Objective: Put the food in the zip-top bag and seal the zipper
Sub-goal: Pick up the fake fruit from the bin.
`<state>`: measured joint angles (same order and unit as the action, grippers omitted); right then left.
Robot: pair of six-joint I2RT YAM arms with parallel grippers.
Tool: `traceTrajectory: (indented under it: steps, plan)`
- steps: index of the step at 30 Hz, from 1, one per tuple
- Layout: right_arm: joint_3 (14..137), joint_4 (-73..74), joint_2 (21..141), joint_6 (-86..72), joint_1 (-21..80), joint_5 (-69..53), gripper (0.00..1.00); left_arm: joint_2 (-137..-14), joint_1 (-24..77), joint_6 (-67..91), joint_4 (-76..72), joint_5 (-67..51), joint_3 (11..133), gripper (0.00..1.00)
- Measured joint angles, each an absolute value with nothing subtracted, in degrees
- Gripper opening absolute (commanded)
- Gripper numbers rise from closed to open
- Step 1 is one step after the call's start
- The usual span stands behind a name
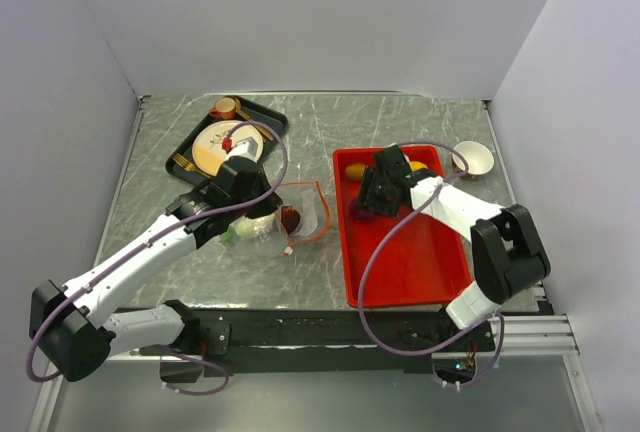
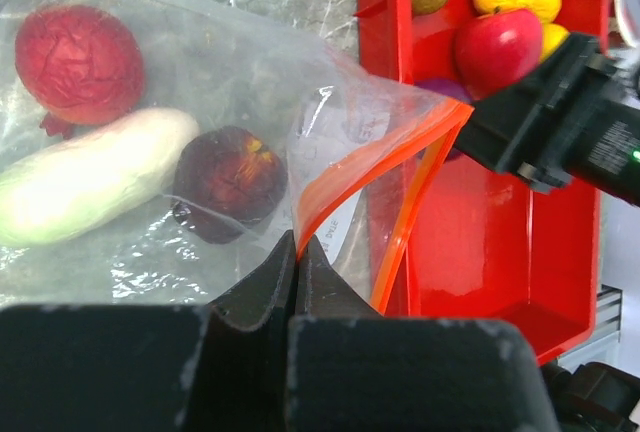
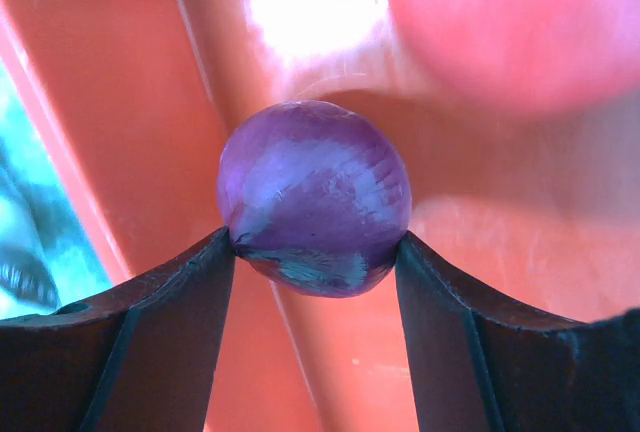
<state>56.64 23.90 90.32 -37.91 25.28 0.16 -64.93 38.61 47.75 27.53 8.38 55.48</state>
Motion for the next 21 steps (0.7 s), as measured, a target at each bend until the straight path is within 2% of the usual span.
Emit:
traceTrajectory:
  steps: [1, 3, 4, 21]
  plan:
    - [56.5, 24.5, 89.5, -38.1, 25.5, 0.4, 0.78, -65.2, 38.6, 47.7, 27.5, 8.4, 55.5, 0.01]
    - [56.4, 24.9, 88.2, -38.1, 25.7, 0.9, 0.91, -66.0, 38.6, 47.7, 27.5, 8.4, 55.5, 0.01]
    - [56.4, 24.9, 87.8, -38.2, 25.7, 1.3, 0.93, -66.3, 38.6, 47.7, 27.5, 8.4, 55.5, 0.01]
    - [58.6, 24.9, 92.9, -37.8, 25.7, 2.4, 0.90, -66.8, 38.6, 47.8, 27.7, 8.4, 55.5, 0.01]
